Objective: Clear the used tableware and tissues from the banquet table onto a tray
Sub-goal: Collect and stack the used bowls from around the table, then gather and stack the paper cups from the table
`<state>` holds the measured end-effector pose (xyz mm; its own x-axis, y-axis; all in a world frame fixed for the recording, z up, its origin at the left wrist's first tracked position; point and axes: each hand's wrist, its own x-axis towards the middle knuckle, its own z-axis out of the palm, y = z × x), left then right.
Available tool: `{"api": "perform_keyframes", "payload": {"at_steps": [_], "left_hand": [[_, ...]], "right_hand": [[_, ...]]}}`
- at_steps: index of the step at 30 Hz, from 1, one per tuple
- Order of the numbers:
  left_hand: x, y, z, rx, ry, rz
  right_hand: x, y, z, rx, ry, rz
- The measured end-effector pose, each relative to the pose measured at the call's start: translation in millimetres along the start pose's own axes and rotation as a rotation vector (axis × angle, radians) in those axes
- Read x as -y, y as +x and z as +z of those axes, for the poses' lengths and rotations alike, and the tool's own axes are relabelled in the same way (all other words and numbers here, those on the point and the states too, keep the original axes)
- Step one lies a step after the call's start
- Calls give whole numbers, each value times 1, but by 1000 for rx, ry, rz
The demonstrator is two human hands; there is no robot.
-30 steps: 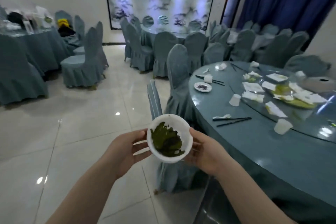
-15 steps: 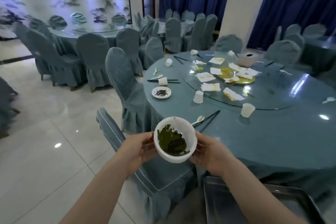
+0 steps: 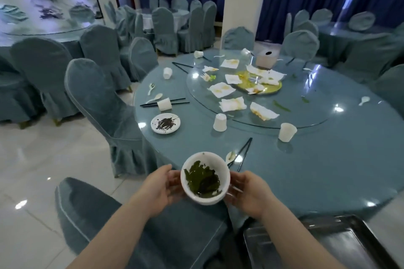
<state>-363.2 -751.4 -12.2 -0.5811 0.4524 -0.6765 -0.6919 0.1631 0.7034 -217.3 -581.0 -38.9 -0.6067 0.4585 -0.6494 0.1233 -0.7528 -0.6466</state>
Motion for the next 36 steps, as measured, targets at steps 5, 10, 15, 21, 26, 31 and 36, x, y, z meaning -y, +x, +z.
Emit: {"api": "perform_keyframes", "payload": {"at_steps": [5, 10, 15, 21, 26, 31, 36], "left_hand": [[-34, 96, 20, -116, -87, -55], [-57, 160, 44, -264, -196, -138], [-77, 204, 55, -303, -305, -154], [-87, 232, 58, -391, -385, -162], [-86, 240, 60, -423, -331, -129], [-80, 230, 56, -565, -113, -10], [-76, 201, 48, -612, -65, 181]], "right_hand": [[53, 107, 21, 33, -124, 107], [96, 187, 36, 84, -144, 199], [118, 254, 57, 89, -175, 268], [124, 295, 69, 163, -173, 273], [126, 301, 61, 158, -574, -66], [142, 312, 42, -155, -1292, -954], [149, 328, 39, 17, -1761, -647]]}}
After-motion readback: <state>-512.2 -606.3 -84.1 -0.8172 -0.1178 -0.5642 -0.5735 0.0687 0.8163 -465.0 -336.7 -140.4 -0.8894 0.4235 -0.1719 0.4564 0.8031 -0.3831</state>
